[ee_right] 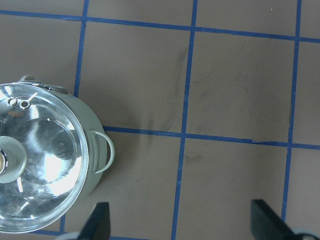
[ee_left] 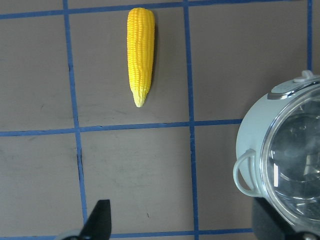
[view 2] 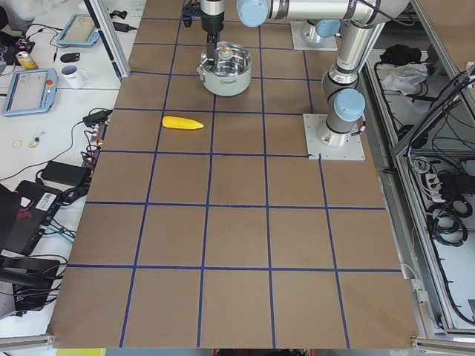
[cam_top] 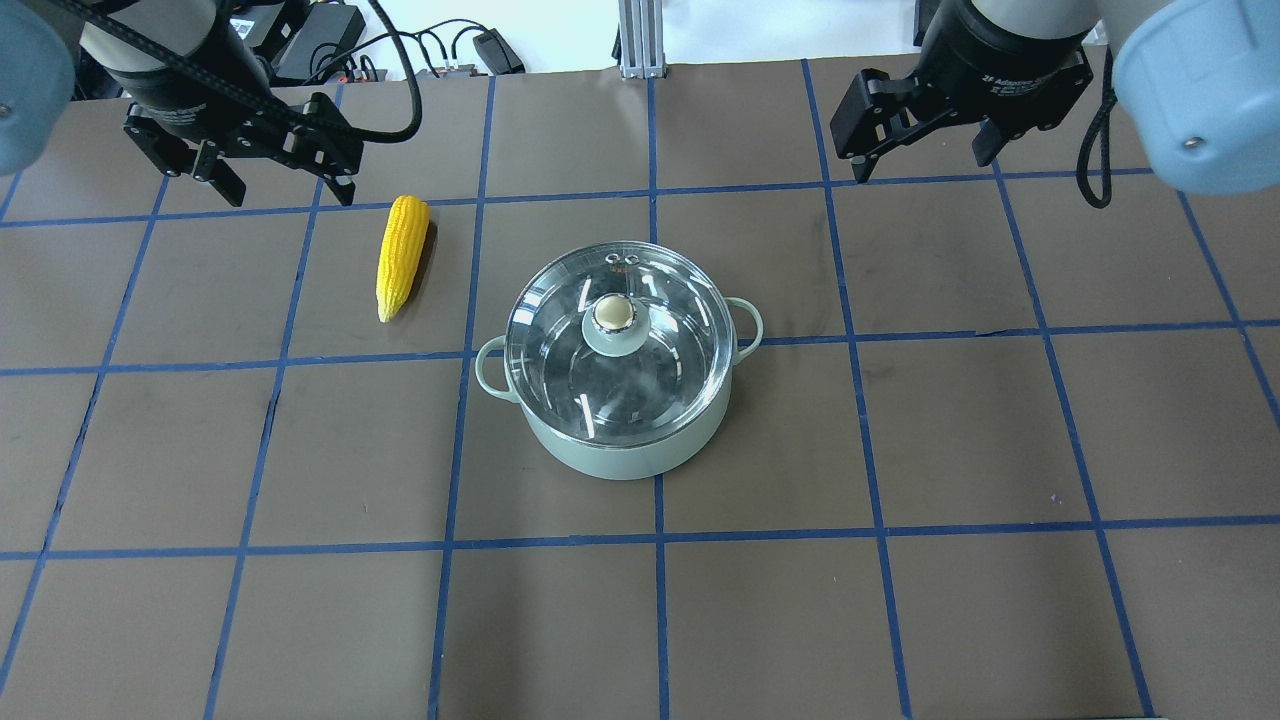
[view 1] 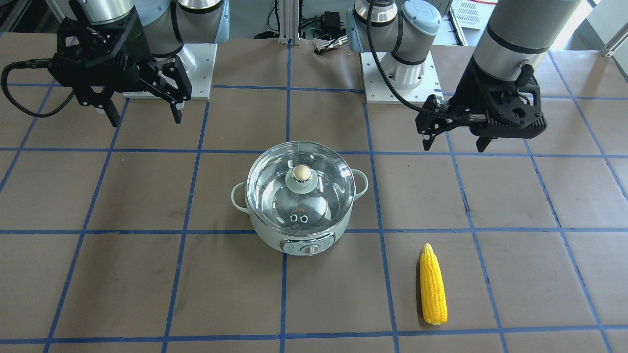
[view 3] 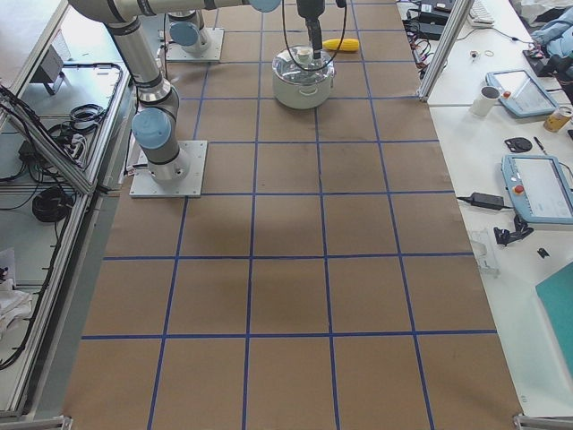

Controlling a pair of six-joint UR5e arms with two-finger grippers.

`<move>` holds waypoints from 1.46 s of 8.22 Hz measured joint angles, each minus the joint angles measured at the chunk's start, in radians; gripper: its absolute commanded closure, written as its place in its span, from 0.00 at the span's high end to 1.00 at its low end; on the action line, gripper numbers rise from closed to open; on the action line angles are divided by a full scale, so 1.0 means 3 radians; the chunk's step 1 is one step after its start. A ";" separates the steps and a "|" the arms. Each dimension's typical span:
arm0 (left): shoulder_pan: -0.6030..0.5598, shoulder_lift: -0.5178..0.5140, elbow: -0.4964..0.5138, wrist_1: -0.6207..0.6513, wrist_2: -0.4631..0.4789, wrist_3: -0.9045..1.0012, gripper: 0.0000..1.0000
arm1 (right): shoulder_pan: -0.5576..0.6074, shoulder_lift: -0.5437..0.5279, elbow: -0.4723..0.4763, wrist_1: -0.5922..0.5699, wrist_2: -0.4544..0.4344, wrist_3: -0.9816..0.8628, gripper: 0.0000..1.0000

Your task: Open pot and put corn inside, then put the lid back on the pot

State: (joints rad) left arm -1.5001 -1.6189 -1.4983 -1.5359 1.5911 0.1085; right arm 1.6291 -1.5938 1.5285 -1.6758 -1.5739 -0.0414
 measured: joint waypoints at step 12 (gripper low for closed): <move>0.0649 -0.1268 -0.0011 0.1297 -0.0399 0.1063 1.00 | 0.0000 0.0000 0.0003 0.0003 -0.0008 0.0000 1.00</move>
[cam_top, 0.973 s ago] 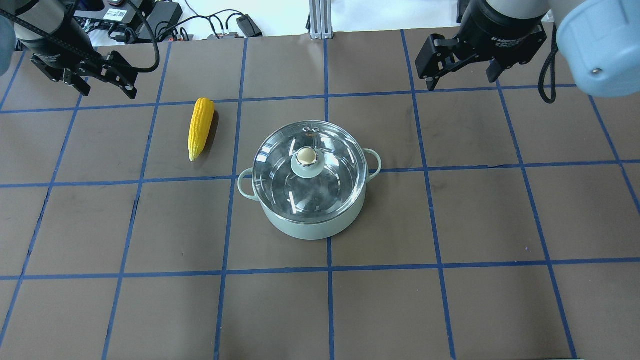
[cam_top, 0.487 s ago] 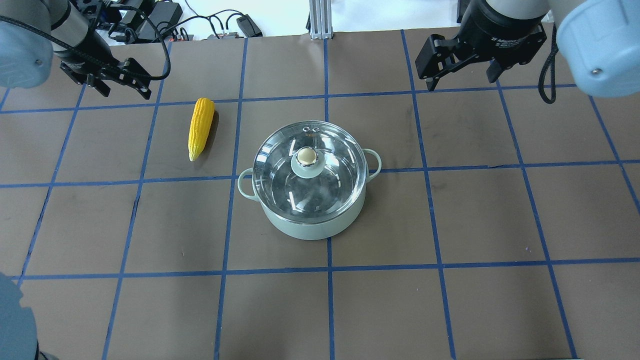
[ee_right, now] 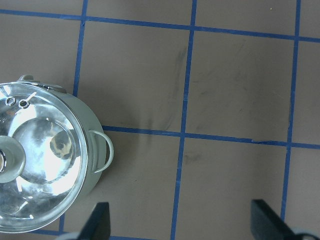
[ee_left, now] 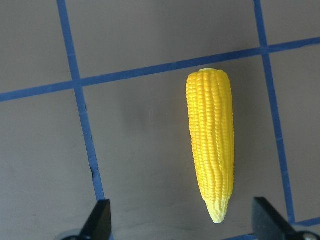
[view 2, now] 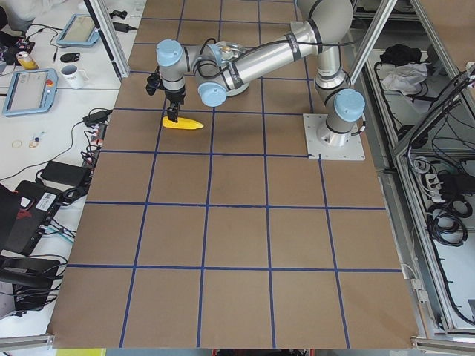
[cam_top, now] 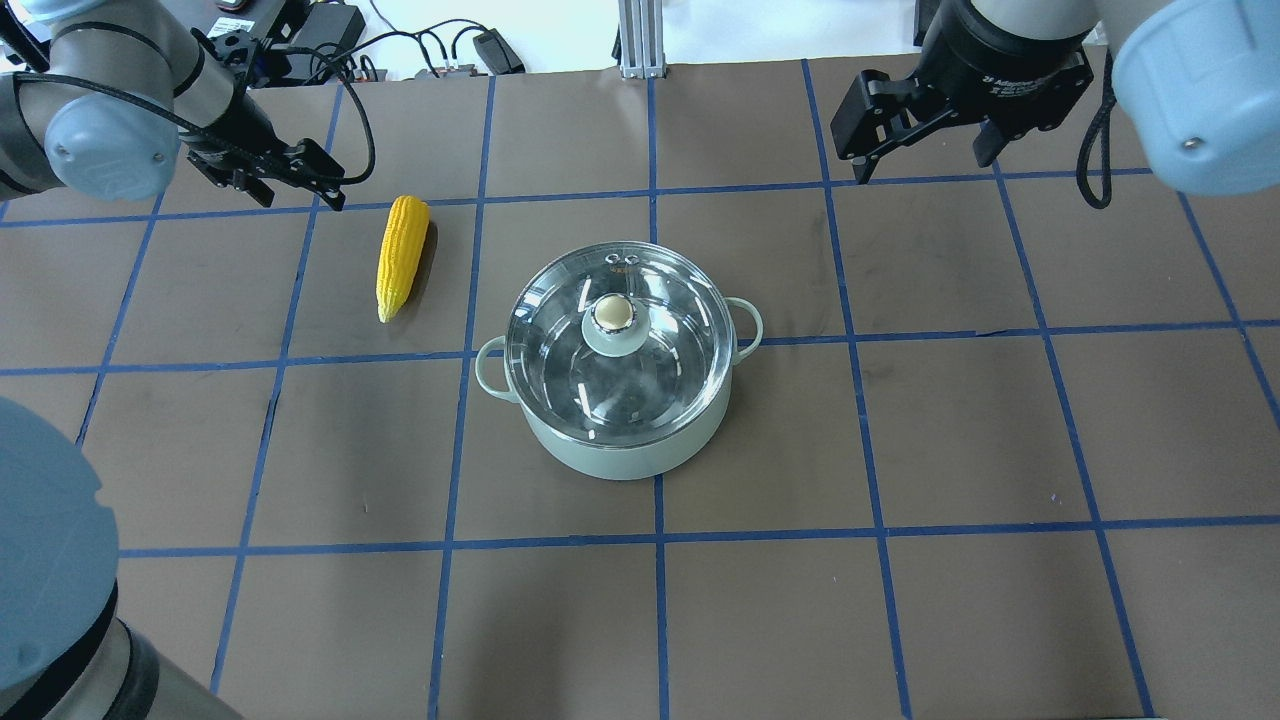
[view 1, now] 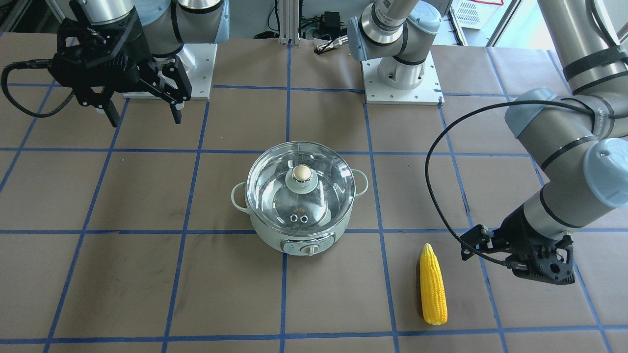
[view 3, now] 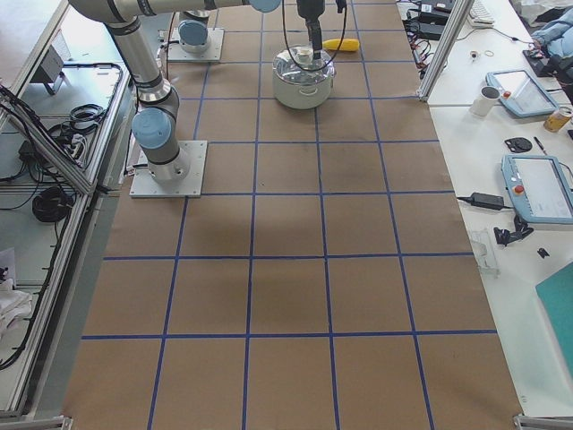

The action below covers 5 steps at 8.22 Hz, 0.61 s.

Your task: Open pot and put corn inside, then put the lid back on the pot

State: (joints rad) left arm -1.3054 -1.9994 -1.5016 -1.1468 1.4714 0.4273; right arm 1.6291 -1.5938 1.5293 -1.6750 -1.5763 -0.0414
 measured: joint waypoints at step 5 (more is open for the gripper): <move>-0.0020 -0.0330 0.0015 0.0162 -0.0230 -0.0070 1.00 | 0.0000 0.0000 0.0003 0.0010 -0.0002 0.0000 1.00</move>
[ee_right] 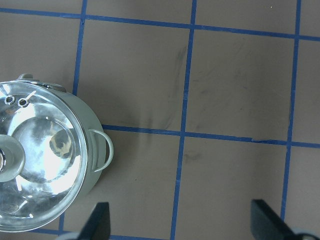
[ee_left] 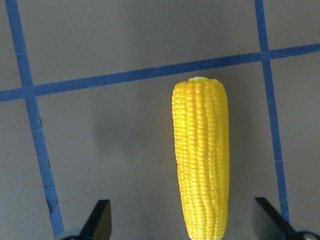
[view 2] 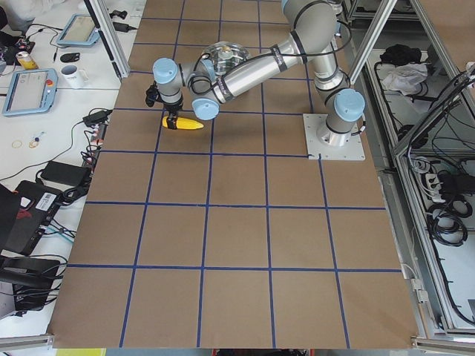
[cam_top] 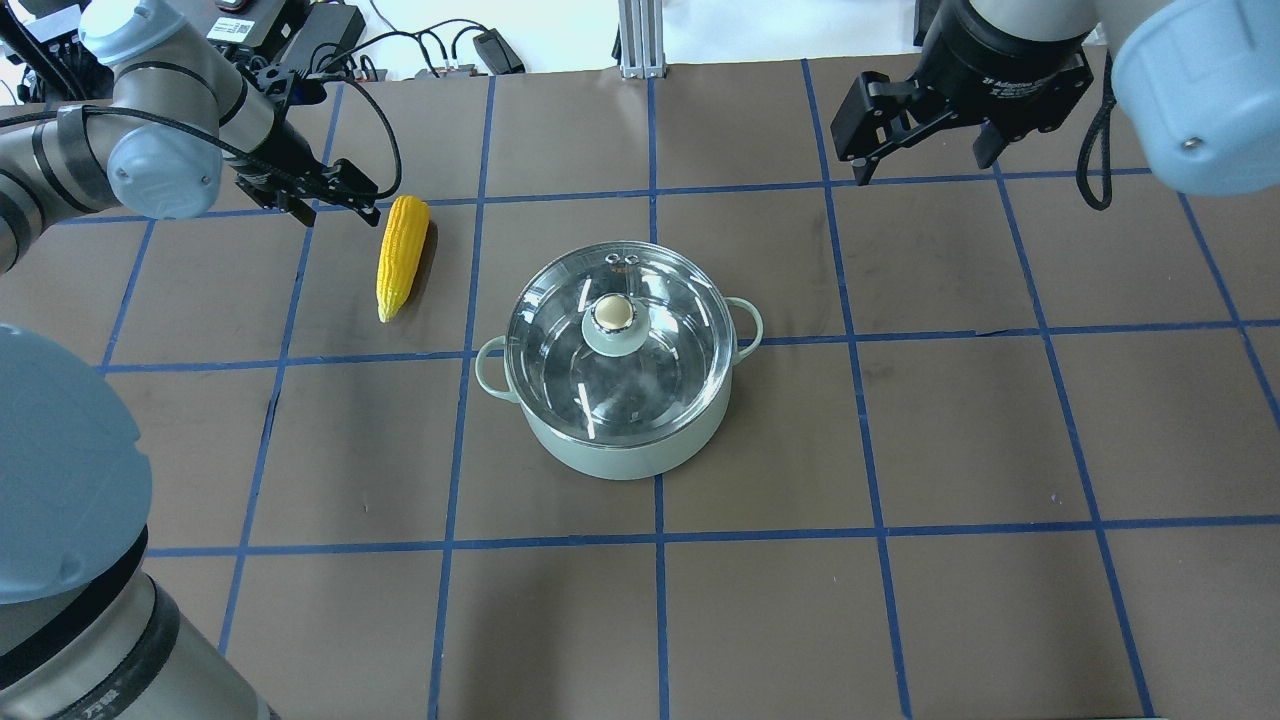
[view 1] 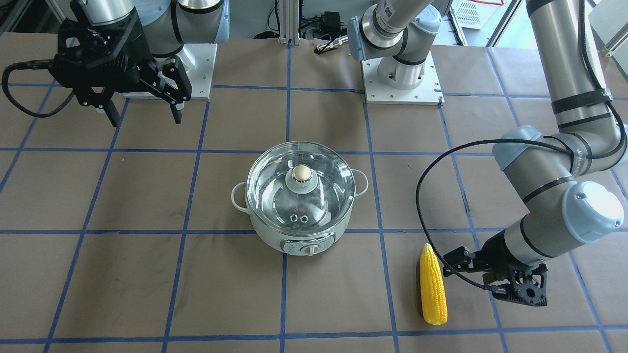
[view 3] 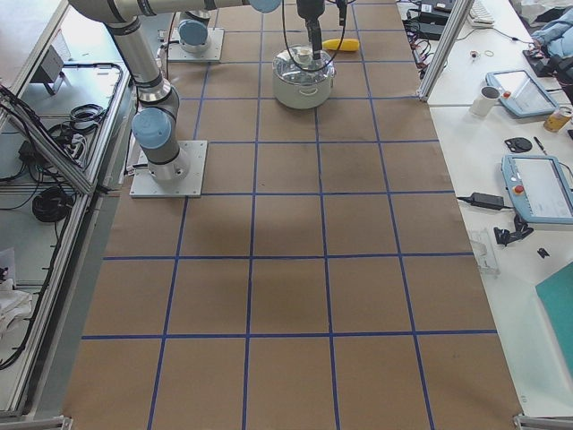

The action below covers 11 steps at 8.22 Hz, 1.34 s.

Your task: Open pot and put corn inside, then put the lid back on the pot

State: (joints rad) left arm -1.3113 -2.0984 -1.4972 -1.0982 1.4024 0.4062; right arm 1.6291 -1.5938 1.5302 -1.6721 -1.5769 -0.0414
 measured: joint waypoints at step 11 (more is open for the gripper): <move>-0.0174 -0.0371 -0.0008 0.0298 -0.0139 -0.0144 0.55 | -0.0012 -0.0002 0.0006 -0.0023 -0.0042 0.0003 1.00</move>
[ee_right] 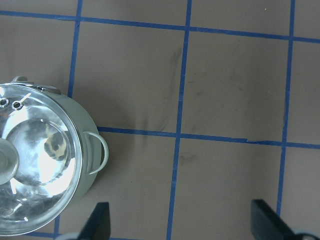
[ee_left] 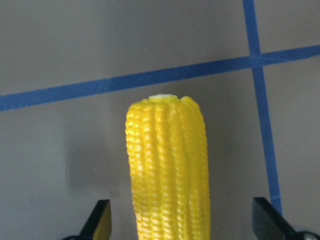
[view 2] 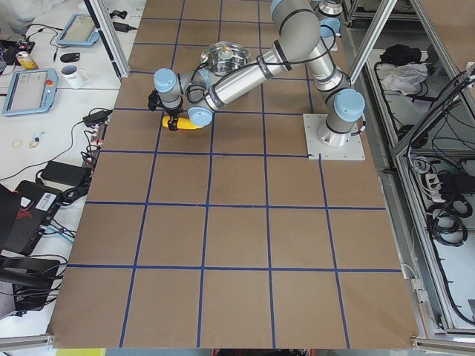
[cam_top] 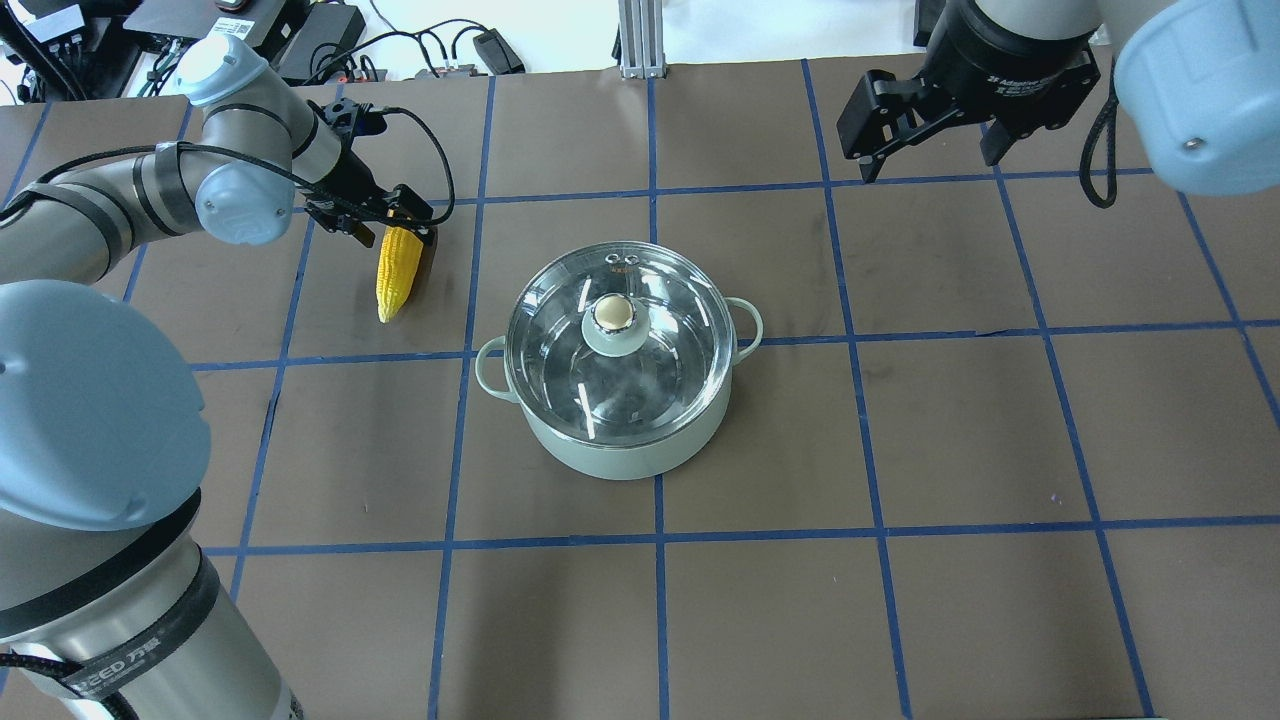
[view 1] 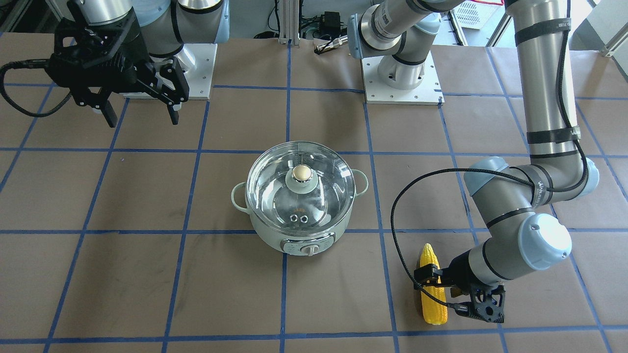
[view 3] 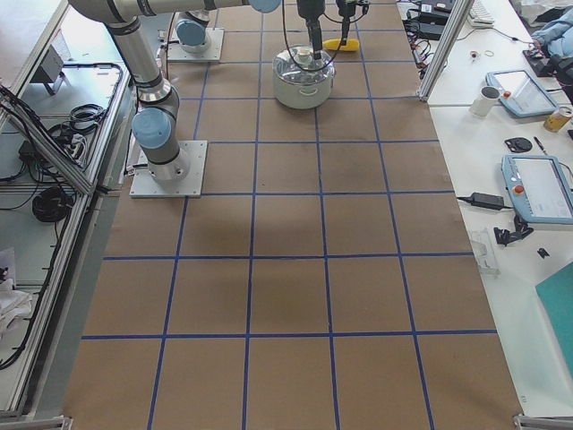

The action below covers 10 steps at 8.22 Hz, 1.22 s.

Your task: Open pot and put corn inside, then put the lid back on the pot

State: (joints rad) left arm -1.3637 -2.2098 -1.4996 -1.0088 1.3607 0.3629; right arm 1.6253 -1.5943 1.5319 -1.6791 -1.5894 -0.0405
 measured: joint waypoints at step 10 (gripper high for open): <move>0.0004 0.0500 0.0053 -0.0604 0.0410 -0.0082 0.00 | 0.0010 0.0036 0.0030 0.0045 -0.0381 0.0042 1.00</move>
State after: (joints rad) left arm -1.3625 -2.0598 -1.4836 -1.1900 1.4838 0.3383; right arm 1.6284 -1.5834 1.5410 -1.6656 -1.7038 -0.0279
